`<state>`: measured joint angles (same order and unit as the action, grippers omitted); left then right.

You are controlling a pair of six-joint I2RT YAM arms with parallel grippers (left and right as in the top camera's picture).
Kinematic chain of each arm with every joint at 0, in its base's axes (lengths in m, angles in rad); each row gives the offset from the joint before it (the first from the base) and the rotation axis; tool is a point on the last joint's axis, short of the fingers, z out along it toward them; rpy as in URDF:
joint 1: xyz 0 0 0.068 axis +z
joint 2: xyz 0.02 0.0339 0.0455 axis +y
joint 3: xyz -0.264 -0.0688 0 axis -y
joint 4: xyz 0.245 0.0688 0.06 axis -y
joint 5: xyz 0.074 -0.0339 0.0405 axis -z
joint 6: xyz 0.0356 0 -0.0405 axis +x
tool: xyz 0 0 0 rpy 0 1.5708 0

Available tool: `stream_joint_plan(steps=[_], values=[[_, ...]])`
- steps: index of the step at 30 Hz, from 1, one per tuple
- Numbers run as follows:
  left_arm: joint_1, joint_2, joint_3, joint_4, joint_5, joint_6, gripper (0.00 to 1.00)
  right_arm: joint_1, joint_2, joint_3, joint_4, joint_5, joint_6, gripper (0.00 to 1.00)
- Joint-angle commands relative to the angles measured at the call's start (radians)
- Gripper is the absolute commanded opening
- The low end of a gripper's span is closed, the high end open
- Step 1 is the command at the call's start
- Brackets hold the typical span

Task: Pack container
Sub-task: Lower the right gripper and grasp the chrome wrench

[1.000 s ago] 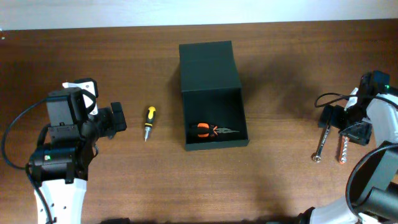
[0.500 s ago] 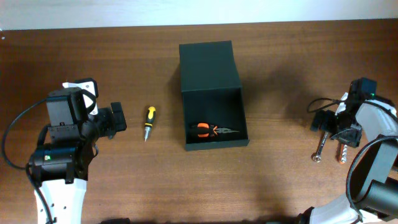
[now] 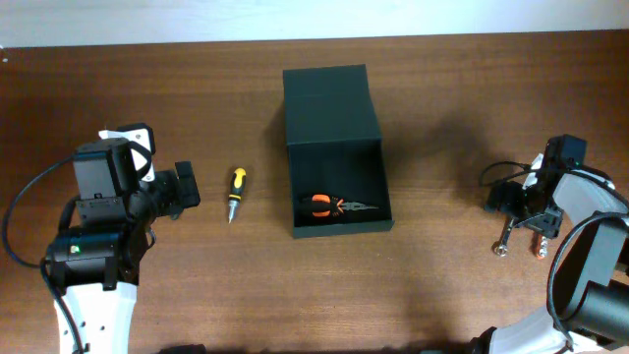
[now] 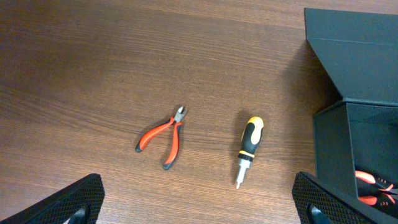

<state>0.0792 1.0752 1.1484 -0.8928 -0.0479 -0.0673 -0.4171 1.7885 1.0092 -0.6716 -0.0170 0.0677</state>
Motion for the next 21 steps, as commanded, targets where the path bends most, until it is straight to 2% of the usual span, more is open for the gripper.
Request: stream_joint_plan(steps=[1,3,6,7,21], values=[[0.004,-0.004,0.014,0.002,0.012,0.019,0.99,0.006,0.021,-0.036,0.008,-0.032,-0.007,0.83],[0.004,-0.004,0.014,0.002,0.012,0.019,0.99,0.006,0.021,-0.036,0.011,-0.032,-0.006,0.7],[0.004,-0.004,0.014,0.002,0.012,0.019,0.99,0.006,0.021,-0.036,0.011,-0.032,-0.006,0.61],[0.004,-0.004,0.014,0.002,0.012,0.019,0.99,0.006,0.021,-0.036,0.011,-0.032,-0.006,0.54],[0.004,-0.004,0.014,0.002,0.011,0.019,0.99,0.006,0.021,-0.036,0.019,-0.032,-0.006,0.2]])
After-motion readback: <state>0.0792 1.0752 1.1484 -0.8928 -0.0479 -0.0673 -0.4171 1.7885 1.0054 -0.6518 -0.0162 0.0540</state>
